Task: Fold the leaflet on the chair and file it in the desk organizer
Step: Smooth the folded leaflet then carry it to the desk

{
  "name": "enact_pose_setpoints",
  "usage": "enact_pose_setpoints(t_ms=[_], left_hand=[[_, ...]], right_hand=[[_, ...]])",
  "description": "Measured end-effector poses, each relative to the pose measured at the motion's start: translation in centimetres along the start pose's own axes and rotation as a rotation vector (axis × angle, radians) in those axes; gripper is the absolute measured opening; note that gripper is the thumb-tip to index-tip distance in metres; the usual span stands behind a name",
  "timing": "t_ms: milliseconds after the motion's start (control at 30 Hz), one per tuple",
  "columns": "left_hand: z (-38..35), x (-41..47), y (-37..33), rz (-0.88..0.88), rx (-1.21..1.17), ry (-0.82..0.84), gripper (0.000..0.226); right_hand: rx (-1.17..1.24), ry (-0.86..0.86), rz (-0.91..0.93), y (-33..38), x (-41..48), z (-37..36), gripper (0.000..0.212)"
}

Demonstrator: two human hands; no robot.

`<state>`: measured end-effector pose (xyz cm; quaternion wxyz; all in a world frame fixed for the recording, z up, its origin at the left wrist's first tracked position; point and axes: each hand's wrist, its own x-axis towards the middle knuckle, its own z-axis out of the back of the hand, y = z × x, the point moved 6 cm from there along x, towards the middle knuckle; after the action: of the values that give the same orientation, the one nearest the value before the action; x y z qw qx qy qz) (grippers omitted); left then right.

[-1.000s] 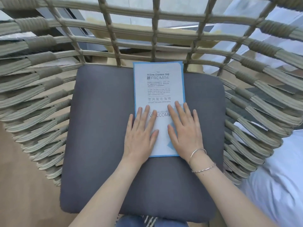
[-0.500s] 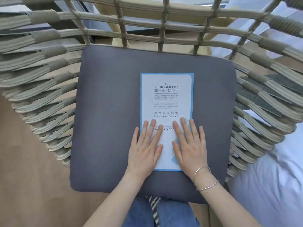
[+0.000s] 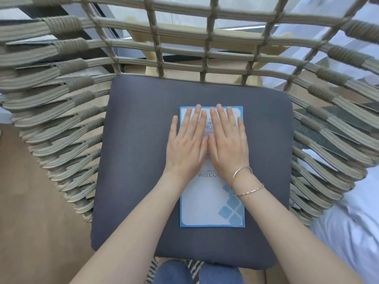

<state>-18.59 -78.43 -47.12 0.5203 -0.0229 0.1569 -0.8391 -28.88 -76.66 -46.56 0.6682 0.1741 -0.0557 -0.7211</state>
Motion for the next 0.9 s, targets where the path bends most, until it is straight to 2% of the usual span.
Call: enact_pose_setpoints(t_ms=[133, 300, 467, 567, 900], left_hand=[[-3.2, 0.4, 1.0, -0.034, 0.011, 0.052, 0.055], [-3.8, 0.5, 2.1, -0.121, 0.03, 0.035, 0.06], [-3.9, -0.4, 4.2, -0.039, 0.022, 0.0, 0.063], [-4.5, -0.4, 4.6, -0.051, 0.034, -0.015, 0.063], [-1.0, -1.0, 3.3, -0.026, -0.041, 0.036, 0.064]], right_hand=[[-0.07, 0.075, 0.017, -1.2, 0.5, -3.4, 0.055], [-0.085, 0.036, 0.027, -3.2, 0.1, -3.5, 0.06], [-0.059, -0.028, -0.05, -5.5, -0.6, -3.2, 0.063], [-0.066, -0.047, -0.05, -5.5, -0.5, -4.0, 0.063], [-0.035, -0.024, -0.067, -4.6, -1.0, -0.8, 0.065]])
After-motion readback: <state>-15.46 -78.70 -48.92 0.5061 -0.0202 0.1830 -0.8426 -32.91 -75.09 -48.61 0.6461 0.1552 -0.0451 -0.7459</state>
